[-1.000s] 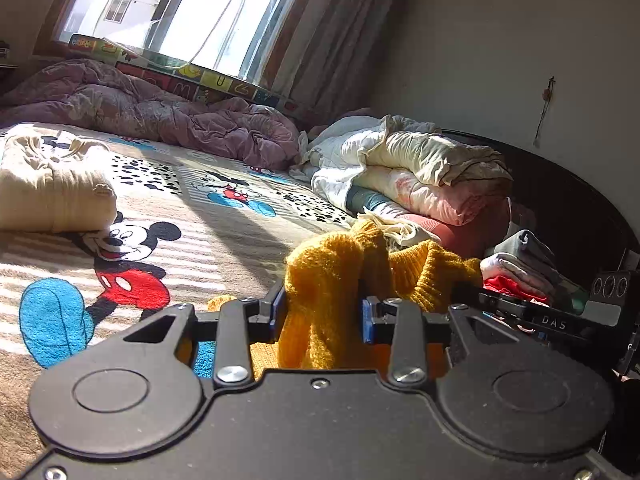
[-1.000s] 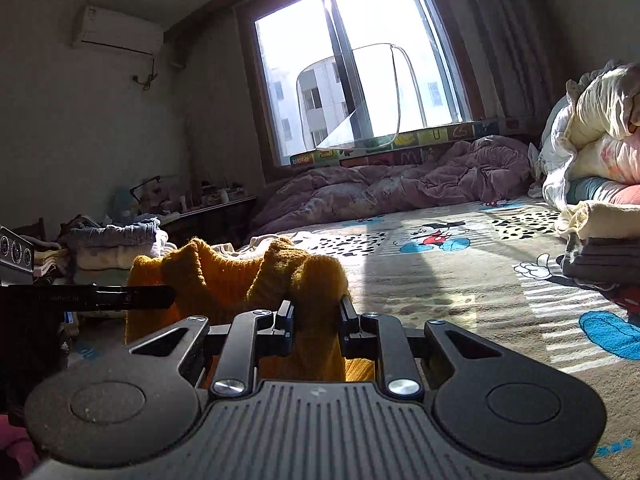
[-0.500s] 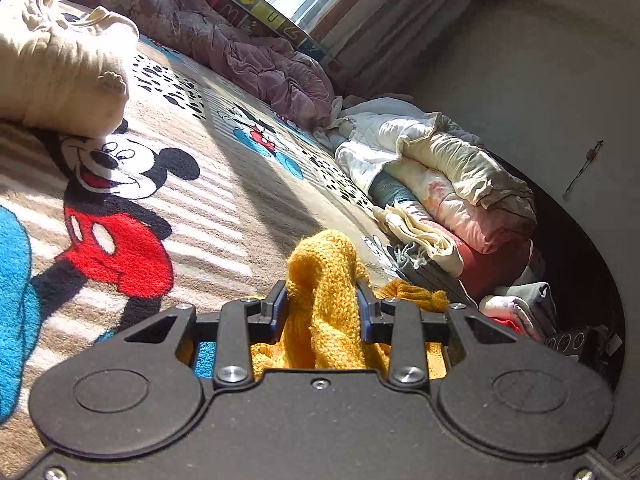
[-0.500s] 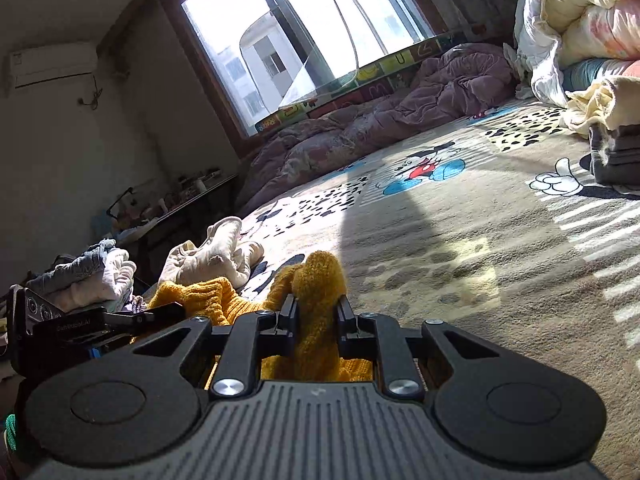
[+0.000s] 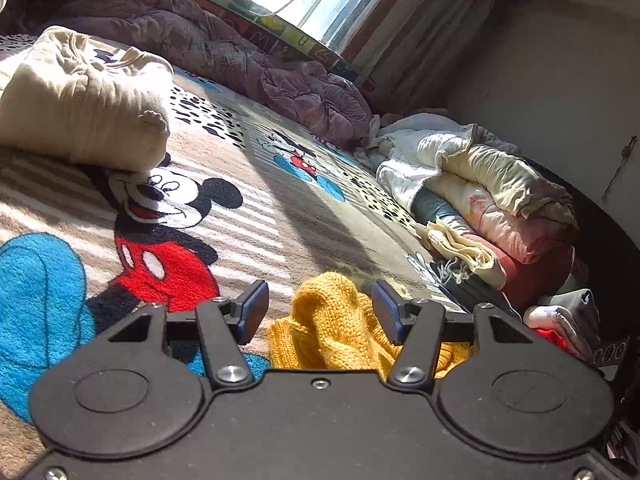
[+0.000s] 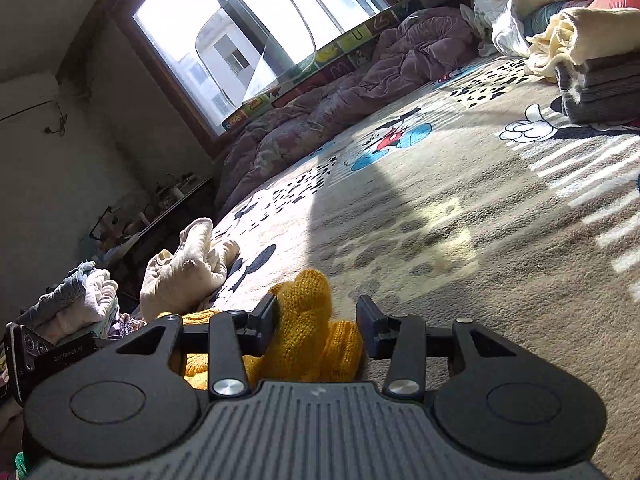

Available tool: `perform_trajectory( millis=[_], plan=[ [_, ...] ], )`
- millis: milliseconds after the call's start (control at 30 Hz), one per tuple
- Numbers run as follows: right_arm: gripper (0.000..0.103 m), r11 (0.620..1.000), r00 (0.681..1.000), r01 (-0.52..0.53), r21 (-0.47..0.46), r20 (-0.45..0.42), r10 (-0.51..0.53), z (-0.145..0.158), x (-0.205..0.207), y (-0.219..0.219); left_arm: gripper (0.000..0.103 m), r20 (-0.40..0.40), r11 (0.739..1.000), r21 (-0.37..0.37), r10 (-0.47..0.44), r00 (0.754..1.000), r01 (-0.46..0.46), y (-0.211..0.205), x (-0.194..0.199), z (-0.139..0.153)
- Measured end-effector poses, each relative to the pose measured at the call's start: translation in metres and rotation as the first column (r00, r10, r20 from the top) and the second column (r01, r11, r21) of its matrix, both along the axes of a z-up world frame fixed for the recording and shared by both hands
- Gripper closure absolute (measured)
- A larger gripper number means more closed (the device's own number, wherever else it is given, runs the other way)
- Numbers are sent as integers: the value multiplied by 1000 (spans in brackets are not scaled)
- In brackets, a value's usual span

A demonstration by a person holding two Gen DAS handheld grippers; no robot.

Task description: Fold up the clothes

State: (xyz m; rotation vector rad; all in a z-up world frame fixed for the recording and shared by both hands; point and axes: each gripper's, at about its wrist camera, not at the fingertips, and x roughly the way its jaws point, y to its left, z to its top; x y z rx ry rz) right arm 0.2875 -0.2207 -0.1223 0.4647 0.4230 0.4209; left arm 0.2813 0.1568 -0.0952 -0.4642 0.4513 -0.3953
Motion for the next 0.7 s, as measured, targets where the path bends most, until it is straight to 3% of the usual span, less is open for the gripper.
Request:
perform_trajectory(
  millis=[67,133,233,400,500,600,633,700],
  plan=[
    [58,995,994,24,-98,104,-14,15,-20,5,47,81,999,41,-16,997,13,0,-23,14],
    [58,980,978,36,-193,210,5,30,-43,11,47,132,992,83,-102,986,91,-7,-45,22],
    [58,953,951,-51,-300,275,138,44,-72,22,47,134,963,181,-225,965,200,-23,-70,21],
    [60,924,956,-131,-359,201,214,28,-75,38,47,70,921,317,-262,963,227,-52,-63,-3],
    [56,911,962,-163,-379,143,231,16,-72,46,45,32,877,405,-294,955,257,-65,-55,-22],
    [51,897,965,-195,-397,84,247,4,-69,55,43,1,870,410,-300,954,273,-63,-48,-25],
    [51,900,966,-199,-389,77,247,2,-68,54,43,-2,856,437,-306,952,276,-65,-48,-27],
    [49,907,967,-205,-368,66,245,-3,-65,53,42,-2,855,439,-307,952,277,-64,-46,-31]
  ],
)
